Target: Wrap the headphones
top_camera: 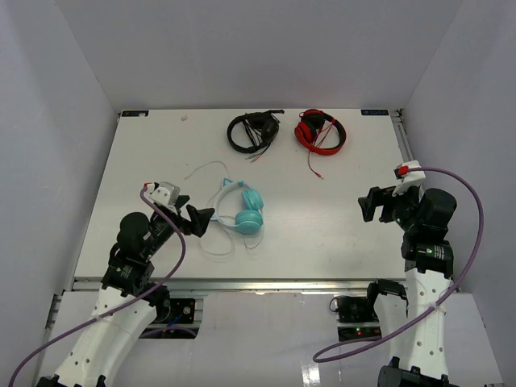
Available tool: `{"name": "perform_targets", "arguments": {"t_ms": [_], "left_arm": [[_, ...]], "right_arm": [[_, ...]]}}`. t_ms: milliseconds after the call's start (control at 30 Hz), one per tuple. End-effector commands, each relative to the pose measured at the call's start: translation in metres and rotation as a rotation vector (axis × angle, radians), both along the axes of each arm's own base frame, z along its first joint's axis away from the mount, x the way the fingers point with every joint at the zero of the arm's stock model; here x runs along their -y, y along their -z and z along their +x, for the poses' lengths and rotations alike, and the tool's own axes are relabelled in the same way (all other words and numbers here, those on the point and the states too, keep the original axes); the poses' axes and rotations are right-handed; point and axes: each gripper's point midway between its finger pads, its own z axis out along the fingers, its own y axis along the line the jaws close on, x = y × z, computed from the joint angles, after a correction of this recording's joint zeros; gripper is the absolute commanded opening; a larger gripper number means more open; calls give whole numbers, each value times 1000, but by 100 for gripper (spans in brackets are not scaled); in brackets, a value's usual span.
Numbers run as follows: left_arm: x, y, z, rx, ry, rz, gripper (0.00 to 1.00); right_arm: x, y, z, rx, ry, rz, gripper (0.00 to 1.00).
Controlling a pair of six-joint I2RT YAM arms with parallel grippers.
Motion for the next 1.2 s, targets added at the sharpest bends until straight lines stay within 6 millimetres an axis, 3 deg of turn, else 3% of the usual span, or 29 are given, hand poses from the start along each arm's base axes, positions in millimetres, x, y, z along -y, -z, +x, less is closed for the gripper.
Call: {"name": "perform_targets", "arguments": {"t_ms": [0, 100, 133, 167, 333, 467, 600, 633, 767, 967, 1167], "left_arm": [[2, -1, 0, 2, 14, -3, 98], [4, 5, 1, -26, 18, 0, 98], [5, 9, 3, -46, 19, 3, 98], [5, 10, 4, -56, 20, 4, 98], [13, 28, 9, -159, 43, 18, 98], [13, 75, 23, -434, -23, 43, 98], [24, 75, 43, -637, -38, 48, 96], [25, 65, 52, -640, -50, 50, 95], [11, 57, 86, -673, -160, 160, 93], [-2, 90, 105, -788, -215, 324, 83], [20, 116, 109, -828, -126, 345, 73]], "right_arm": [[-25, -4, 3, 77, -154, 49, 90], [-69, 10, -22, 148, -556, 2, 90], [-80, 18, -30, 117, -622, 86, 90], [-82, 29, -25, 109, -640, 124, 90], [-79, 52, -18, 51, -649, 115, 90], [-75, 65, -20, 41, -652, 66, 90], [-75, 62, -20, 65, -659, 45, 90], [-75, 62, -20, 67, -658, 41, 90], [-73, 61, -20, 83, -650, 14, 91], [-76, 57, -22, 107, -675, 12, 93], [-75, 56, -23, 115, -673, 0, 93]]}}
